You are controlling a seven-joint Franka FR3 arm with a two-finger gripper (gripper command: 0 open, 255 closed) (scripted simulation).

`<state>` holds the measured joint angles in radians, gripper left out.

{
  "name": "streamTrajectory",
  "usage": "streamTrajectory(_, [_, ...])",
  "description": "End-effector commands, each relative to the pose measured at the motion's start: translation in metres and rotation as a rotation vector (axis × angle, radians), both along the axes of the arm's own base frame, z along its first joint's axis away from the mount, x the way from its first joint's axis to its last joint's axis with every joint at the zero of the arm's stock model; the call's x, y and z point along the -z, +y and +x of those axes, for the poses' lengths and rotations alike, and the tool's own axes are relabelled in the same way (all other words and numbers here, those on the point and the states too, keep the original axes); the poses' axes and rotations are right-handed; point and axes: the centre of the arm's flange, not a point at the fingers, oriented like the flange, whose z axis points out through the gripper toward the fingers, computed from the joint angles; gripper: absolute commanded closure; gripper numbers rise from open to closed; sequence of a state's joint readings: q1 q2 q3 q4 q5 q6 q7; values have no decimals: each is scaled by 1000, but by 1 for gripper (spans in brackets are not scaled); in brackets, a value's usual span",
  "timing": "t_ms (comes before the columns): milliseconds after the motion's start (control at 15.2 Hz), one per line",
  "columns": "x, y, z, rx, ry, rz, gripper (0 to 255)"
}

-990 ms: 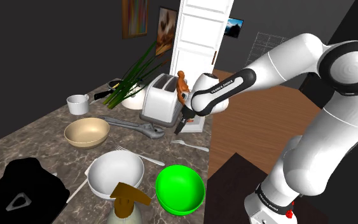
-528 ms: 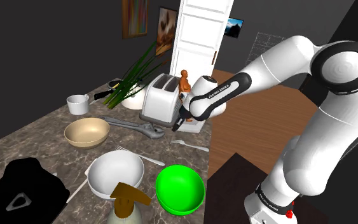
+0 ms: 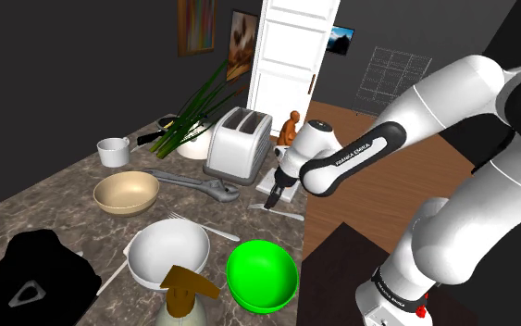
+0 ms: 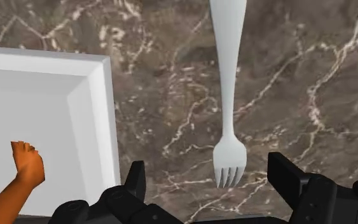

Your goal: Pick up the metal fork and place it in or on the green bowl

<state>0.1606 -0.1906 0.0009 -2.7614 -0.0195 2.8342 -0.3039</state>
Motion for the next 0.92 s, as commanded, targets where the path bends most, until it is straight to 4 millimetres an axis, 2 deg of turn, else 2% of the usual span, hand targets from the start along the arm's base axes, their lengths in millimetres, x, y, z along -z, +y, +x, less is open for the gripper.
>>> streamTrajectory(0, [0, 4, -25, -10, 20, -24, 0])
streamTrajectory(66, [0, 6, -37, -16, 30, -34, 0])
streamTrajectory(132, [0, 6, -37, -16, 31, -35, 0])
streamTrajectory(594, [39, 6, -28, -16, 31, -35, 0])
streamTrajectory(858, [39, 6, -28, -16, 31, -35, 0])
